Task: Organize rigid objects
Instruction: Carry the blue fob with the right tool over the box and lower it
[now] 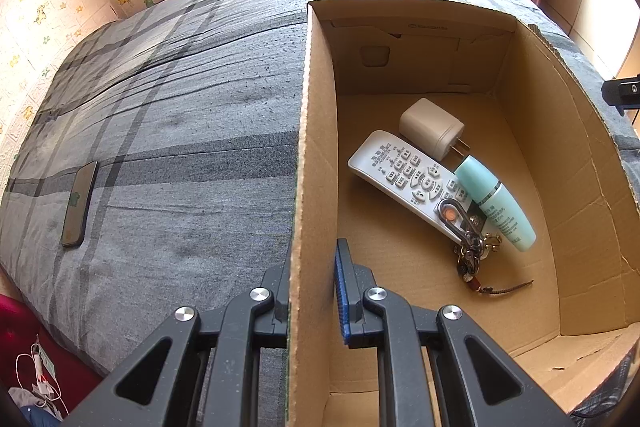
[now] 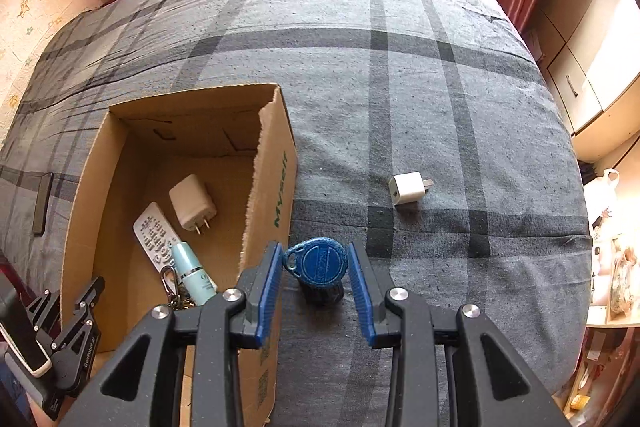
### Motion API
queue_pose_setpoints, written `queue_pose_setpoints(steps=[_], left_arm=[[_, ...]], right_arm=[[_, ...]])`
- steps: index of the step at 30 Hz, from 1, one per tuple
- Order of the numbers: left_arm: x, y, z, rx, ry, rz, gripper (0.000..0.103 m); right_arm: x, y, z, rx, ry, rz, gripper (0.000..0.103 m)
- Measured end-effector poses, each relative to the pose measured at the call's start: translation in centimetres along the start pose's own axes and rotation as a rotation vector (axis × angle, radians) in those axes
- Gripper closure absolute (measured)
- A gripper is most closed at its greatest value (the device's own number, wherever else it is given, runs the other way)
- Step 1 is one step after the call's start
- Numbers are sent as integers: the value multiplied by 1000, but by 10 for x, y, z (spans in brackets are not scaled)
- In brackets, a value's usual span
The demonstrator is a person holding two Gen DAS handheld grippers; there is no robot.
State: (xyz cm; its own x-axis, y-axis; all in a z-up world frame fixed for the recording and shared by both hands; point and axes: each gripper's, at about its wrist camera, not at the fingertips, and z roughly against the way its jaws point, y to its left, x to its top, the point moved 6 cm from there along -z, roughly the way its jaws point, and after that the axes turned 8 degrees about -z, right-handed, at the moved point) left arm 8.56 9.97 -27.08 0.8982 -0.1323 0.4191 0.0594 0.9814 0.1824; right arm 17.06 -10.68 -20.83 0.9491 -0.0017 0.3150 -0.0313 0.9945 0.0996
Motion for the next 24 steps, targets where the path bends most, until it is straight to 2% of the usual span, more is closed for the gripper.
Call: queue_pose_setpoints(steps=[12,24], left_arm=[[0,0,0,1,1,4,87],[0,0,0,-2,0,8,87]], right_arm=[[-6,61,23,74,-39,125,68],[-43,104,-4,131,25,208,68]])
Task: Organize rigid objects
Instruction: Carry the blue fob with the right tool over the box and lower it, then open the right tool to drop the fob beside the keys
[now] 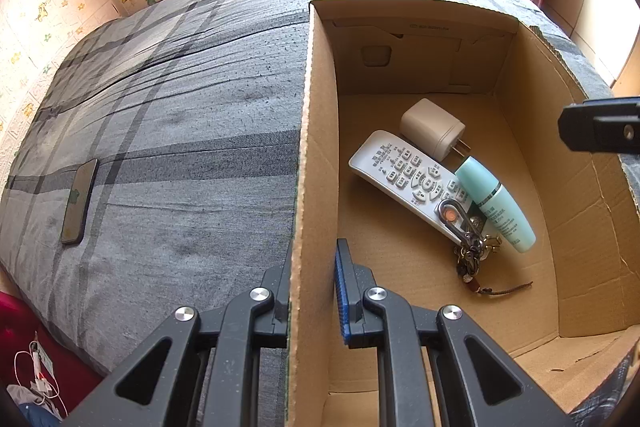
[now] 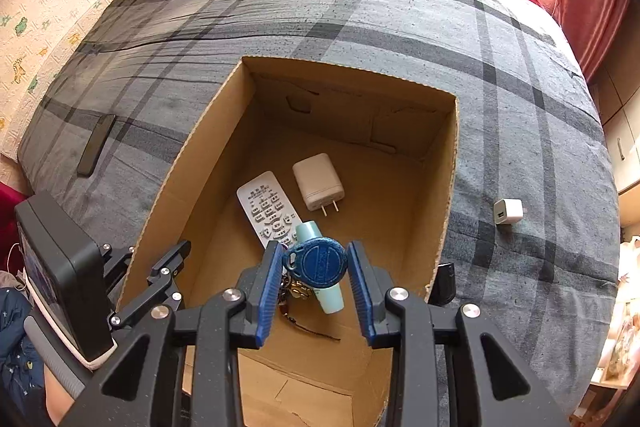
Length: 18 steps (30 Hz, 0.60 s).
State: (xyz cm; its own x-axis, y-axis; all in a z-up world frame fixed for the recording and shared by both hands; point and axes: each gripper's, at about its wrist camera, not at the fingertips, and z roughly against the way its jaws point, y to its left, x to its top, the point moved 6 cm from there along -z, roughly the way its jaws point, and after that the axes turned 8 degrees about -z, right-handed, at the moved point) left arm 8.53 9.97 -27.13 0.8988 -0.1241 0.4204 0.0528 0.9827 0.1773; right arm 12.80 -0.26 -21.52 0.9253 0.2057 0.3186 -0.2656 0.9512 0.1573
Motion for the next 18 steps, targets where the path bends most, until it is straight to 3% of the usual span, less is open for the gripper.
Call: queue_pose_setpoints(steps=[18], left_arm=[[1,-1,1,6,-1,-7,87]], right_arm=[[-38,10,-57,14,86,13,67]])
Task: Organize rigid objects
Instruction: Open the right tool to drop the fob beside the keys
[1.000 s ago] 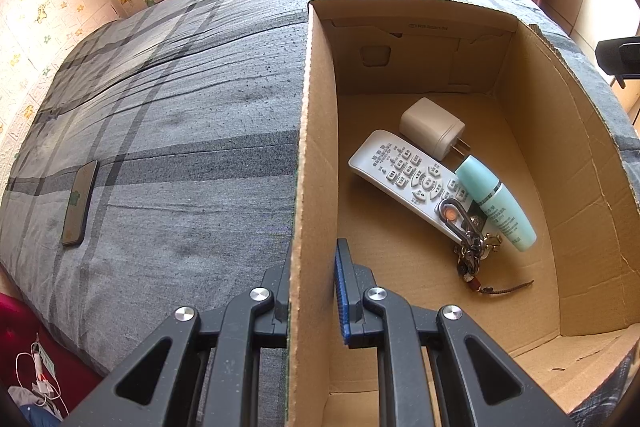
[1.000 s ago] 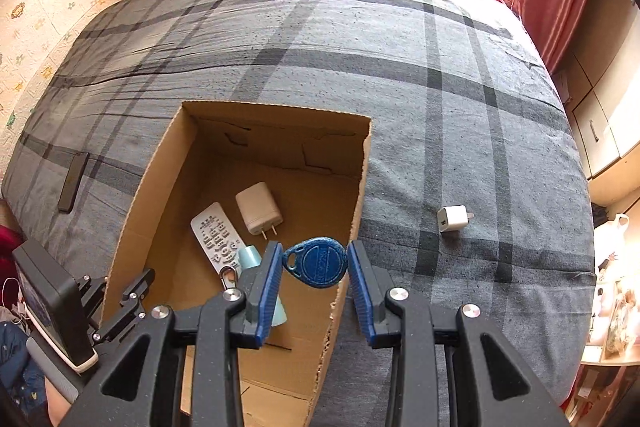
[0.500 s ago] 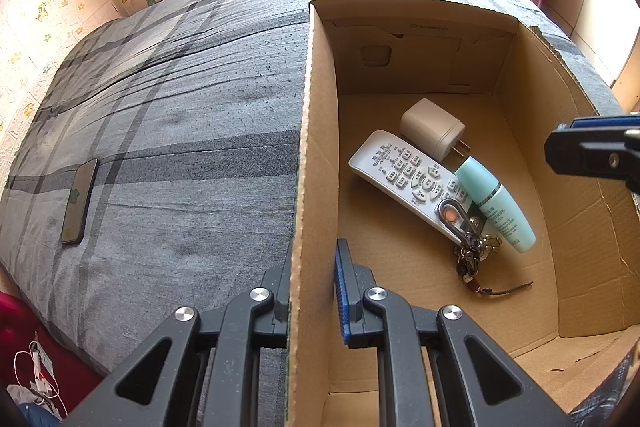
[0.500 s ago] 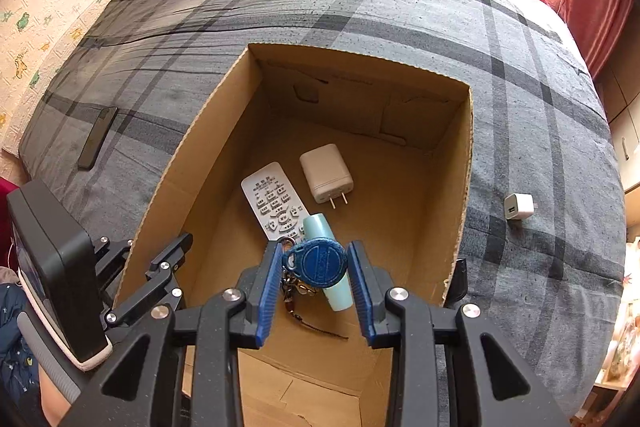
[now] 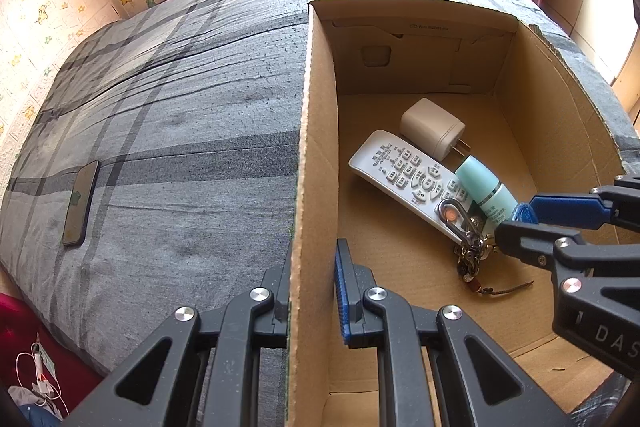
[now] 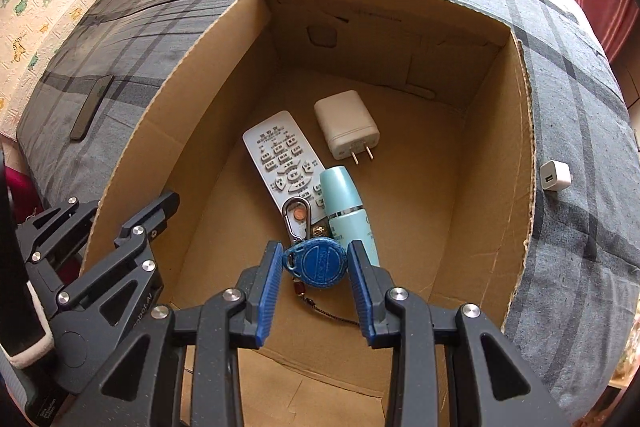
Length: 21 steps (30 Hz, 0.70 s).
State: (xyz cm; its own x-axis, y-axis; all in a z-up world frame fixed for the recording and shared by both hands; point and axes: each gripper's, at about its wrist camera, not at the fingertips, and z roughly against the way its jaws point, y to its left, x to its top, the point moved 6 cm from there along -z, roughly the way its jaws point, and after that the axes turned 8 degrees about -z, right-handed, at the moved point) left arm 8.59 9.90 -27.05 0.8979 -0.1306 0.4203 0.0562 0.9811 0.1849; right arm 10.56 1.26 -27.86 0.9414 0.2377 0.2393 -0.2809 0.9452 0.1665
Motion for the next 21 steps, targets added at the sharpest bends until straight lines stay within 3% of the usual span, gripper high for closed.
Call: queue_pose_setpoints(steps=[15,18,21], left_arm=[[0,-1,0,3,0,-2,87],[0,-2,0,3,0,-2,87],[0,-1,1,4,0,-5,87]], right_arm=[[1,-4,-1,16,1,-16,66],[2,-5,3,21,-11,-26,50],[4,-3,7,17,-21,-25,49]])
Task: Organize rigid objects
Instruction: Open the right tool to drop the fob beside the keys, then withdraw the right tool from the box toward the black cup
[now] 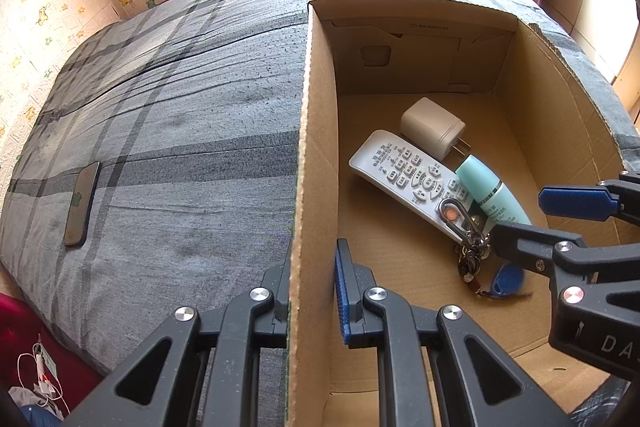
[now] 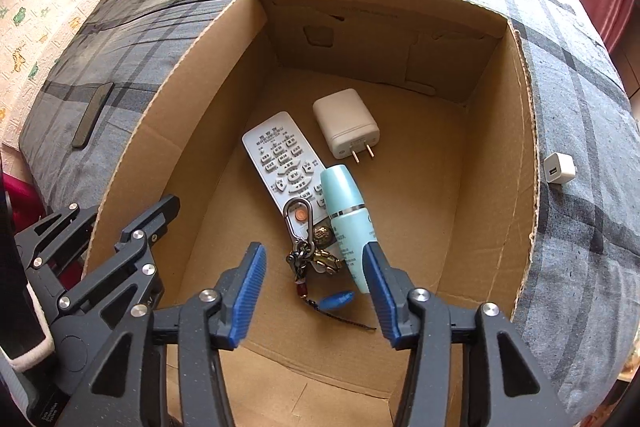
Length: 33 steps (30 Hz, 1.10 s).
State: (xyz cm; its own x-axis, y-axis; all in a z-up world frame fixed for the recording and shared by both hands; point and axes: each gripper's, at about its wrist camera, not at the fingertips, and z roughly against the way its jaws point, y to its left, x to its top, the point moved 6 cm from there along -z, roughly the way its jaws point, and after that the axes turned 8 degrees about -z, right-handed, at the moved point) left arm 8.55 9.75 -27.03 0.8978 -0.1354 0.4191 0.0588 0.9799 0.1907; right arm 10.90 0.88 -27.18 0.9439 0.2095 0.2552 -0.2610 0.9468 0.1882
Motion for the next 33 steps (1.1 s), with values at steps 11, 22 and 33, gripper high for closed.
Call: queue_pose_setpoints(steps=[11,22,33], left_arm=[[-1,1,1,0,0,0,87],[-1,1,0,3,1,-3,87],[-1,1,0,-1,1,5,87]], right_arm=[[8,2,23,-13,-61,13,31],[15,-1,53,-22,-134,35,0],[24,-43,82,-30,-186,-13,0]])
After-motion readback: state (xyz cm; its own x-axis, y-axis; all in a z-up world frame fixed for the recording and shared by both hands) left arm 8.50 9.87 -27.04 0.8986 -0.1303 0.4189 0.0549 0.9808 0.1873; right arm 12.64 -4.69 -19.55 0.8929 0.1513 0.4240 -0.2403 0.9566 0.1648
